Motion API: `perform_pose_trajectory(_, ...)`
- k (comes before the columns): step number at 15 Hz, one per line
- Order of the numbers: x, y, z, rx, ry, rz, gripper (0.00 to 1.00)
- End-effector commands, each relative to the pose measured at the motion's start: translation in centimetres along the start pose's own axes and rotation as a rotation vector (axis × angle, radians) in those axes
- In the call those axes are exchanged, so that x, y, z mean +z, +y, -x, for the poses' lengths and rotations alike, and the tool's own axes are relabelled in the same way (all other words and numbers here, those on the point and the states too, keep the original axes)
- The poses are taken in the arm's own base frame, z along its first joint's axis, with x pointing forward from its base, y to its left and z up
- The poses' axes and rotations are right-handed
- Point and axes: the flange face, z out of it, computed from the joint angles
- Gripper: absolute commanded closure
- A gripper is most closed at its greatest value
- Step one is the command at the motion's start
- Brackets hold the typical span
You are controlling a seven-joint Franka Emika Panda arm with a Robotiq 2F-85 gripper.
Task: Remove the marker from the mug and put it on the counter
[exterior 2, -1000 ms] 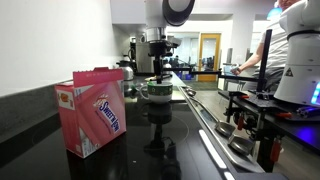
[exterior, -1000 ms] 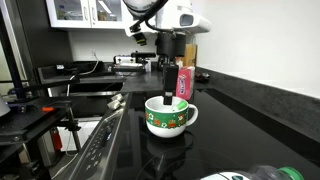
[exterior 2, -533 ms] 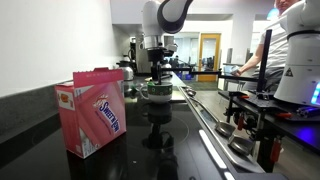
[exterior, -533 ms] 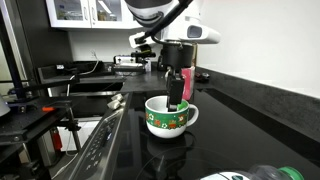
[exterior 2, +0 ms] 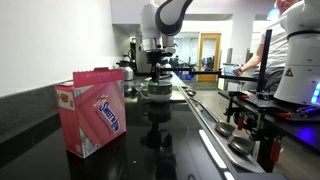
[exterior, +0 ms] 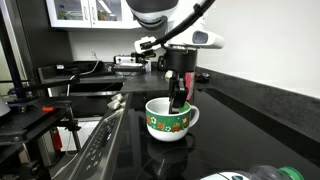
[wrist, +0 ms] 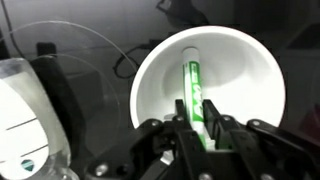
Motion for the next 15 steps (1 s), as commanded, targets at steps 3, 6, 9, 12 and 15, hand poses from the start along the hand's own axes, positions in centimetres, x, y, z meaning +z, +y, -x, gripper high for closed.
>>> perform_pose_trajectory(3, -1.9, -0.7, 0.2, -0.07, -0.013, 0.044, 0.95)
perform_pose_trajectory(6, -5.2, -1.6, 0.4, -0.125, -0.024, 0.105, 0.95)
perform_pose_trajectory(9, -9.5, -2.6, 1.1, -0.141, -0.06, 0.141, 0.95)
perform_pose_trajectory(12, -13.0, -2.8, 2.1, -0.14, -0.097, 0.126, 0.95)
perform_pose_trajectory(15, -15.5, -4.1, 3.2, -0.141, -0.106, 0.028, 0.95)
